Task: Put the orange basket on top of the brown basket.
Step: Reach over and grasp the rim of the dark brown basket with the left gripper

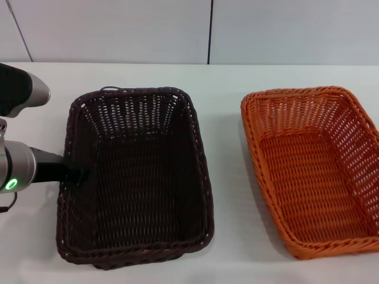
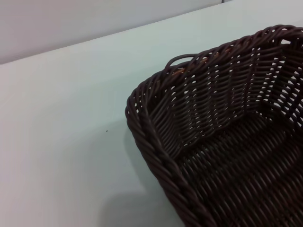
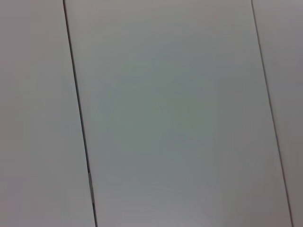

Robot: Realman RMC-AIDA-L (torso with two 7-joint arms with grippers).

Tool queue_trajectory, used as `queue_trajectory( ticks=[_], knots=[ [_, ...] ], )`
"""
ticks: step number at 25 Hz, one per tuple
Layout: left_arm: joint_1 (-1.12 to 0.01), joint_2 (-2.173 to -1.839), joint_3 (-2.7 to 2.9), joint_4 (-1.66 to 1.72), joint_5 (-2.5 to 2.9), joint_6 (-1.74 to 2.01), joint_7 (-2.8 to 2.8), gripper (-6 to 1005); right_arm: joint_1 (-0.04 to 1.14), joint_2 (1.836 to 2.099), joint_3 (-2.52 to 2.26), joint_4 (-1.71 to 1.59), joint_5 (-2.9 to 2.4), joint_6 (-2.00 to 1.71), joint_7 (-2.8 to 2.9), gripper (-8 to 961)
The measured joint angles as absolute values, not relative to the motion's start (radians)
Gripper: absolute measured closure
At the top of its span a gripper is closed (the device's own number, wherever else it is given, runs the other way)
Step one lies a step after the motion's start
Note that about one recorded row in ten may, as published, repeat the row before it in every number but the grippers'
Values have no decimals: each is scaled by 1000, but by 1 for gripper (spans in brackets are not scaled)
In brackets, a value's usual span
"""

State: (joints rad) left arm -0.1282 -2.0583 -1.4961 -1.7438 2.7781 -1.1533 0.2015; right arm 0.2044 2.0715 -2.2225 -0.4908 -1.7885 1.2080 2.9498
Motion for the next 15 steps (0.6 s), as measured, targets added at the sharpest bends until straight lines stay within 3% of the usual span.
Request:
queue_trajectory(
  ticks=[10,15],
  knots=[
    [-132,-2059,-1513,-1743,2767,-1168,291,717,208,2071,-2222,-500,-1794,1208,2950,179],
    [-167,-2059,-1557,-1764,2734,-1254,457,720,209,2071,-2222,-503,-1802,1208,2950,179]
  ],
)
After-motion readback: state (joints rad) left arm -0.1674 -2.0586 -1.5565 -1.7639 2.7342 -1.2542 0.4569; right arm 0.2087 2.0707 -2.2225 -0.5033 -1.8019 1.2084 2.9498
